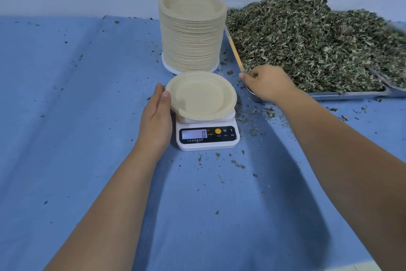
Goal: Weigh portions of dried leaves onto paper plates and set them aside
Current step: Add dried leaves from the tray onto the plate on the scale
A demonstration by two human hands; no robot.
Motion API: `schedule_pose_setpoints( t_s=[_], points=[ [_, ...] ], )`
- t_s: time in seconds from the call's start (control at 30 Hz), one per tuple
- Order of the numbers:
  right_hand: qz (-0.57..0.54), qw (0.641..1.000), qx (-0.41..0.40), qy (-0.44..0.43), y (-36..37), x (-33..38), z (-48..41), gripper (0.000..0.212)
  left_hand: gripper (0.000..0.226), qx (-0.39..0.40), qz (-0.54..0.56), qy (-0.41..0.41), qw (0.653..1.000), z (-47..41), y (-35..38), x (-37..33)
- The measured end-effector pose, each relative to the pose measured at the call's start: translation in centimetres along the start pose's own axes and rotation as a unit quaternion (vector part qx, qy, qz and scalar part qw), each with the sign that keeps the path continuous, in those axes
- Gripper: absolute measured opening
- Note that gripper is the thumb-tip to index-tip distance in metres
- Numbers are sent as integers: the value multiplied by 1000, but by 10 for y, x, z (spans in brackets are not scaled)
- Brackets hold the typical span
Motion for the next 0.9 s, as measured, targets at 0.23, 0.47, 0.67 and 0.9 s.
schedule_pose_setpoints(
  t_s=[0.23,0.47,0.67,0.9],
  points=[
    [-39,996,-84,1,-11,-1,-9,44,51,-15,-8,7,1000,2,3,-1],
    [-82,979,-188,-12,-21,7,-1,44,52,-14,-16,7,1000,1,4,2],
    [-136,948,-272,-98,-50,51,9,43,53,-31,-7,-1,999,-6,5,-4],
    [-173,942,-140,-251,-27,119,48,34,54,-44,33,-30,998,-17,9,-11]
  ],
)
Point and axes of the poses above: each hand's wrist, its own z-axis away from the middle knuckle, its own y-axis out of the palm, x = y × z, the point moved 2 cm from there along -z, towards the middle knuckle
